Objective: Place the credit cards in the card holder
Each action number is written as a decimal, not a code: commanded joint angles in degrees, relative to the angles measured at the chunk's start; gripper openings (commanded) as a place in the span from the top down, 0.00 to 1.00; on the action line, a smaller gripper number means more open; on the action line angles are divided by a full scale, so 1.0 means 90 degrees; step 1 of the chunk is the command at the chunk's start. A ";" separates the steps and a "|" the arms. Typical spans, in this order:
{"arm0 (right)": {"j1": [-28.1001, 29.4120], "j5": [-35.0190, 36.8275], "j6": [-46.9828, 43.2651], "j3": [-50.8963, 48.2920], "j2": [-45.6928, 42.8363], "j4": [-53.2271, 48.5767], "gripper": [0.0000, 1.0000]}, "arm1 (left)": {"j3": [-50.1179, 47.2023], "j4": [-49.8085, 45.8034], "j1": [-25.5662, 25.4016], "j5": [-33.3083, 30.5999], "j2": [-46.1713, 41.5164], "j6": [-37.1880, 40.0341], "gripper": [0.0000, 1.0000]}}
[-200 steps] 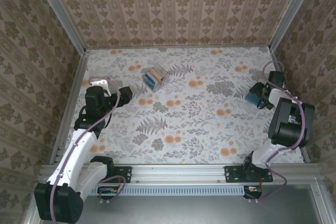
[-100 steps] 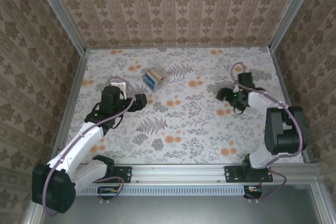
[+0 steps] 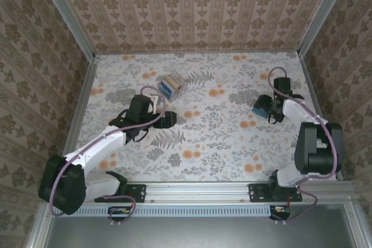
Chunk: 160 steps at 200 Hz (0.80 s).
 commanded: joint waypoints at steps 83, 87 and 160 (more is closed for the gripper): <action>0.0496 -0.0488 -0.0728 0.0770 0.1308 -0.0320 0.72 | 0.0045 -0.0368 -0.0094 0.0671 -0.0361 -0.0348 0.04; 0.0553 -0.0584 -0.0775 0.0724 0.1289 -0.0308 0.74 | 0.0023 -0.0304 -0.0092 0.0707 -0.0374 -0.0390 0.04; 0.2021 -0.2260 -0.0712 -0.0657 -0.0204 0.0628 1.00 | 0.0068 0.0325 -0.0092 0.1480 0.0376 -0.0582 0.06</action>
